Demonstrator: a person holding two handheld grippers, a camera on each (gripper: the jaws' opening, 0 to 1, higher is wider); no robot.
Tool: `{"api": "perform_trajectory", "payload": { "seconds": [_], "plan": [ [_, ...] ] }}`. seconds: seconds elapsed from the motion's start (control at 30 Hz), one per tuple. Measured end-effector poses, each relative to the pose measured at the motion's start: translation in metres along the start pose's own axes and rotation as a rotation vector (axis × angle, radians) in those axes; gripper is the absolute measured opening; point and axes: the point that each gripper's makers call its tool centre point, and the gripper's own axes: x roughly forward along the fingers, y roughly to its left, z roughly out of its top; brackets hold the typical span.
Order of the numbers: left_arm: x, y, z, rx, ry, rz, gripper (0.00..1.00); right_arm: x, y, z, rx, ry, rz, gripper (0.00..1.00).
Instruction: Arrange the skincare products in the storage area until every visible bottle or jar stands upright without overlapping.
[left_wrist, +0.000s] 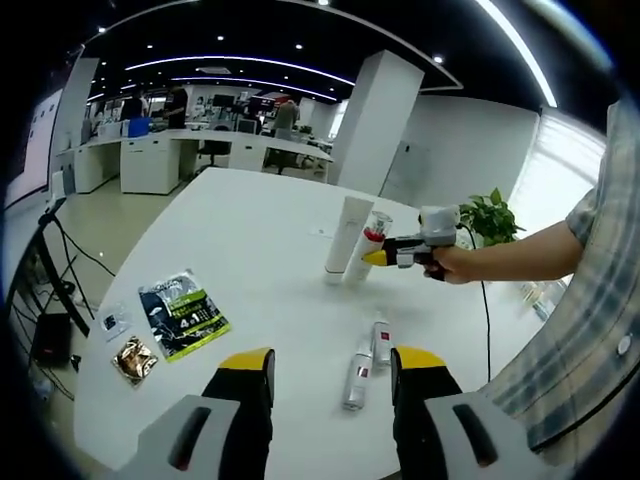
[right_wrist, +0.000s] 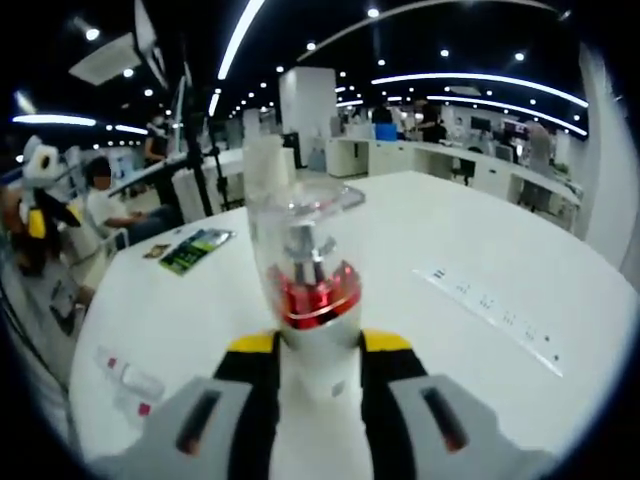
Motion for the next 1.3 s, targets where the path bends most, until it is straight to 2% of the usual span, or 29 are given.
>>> {"api": "perform_trajectory", "payload": {
  "seconds": [0.43, 0.63, 0.8, 0.9, 0.97, 1.07, 1.23, 1.3],
  "plan": [
    [-0.002, 0.001, -0.008, -0.003, 0.013, 0.004, 0.48, 0.007, 0.005, 0.002, -0.017, 0.006, -0.001, 0.29],
    [0.000, 0.001, -0.008, -0.006, 0.012, -0.004, 0.48, 0.000, 0.006, -0.005, 0.024, 0.027, -0.018, 0.30],
    [0.011, -0.002, -0.010, -0.001, 0.028, -0.030, 0.48, -0.019, 0.009, -0.015, 0.090, 0.024, -0.050, 0.34],
    [0.024, -0.011, -0.011, 0.023, 0.057, -0.073, 0.48, -0.040, 0.012, -0.023, 0.166, 0.006, -0.092, 0.38],
    [0.033, -0.014, -0.012, 0.040, 0.073, -0.097, 0.48, -0.051, 0.015, -0.023, 0.185, -0.019, -0.111, 0.38],
    [0.047, -0.021, -0.020, 0.069, 0.140, -0.139, 0.50, -0.075, 0.024, -0.027, 0.258, -0.036, -0.150, 0.42],
    [0.076, -0.032, -0.037, 0.150, 0.243, -0.197, 0.51, -0.107, 0.037, -0.031, 0.269, -0.065, -0.182, 0.45],
    [0.086, -0.037, -0.048, 0.188, 0.300, -0.226, 0.53, -0.121, 0.040, -0.036, 0.248, -0.047, -0.213, 0.46]
  ]
}}
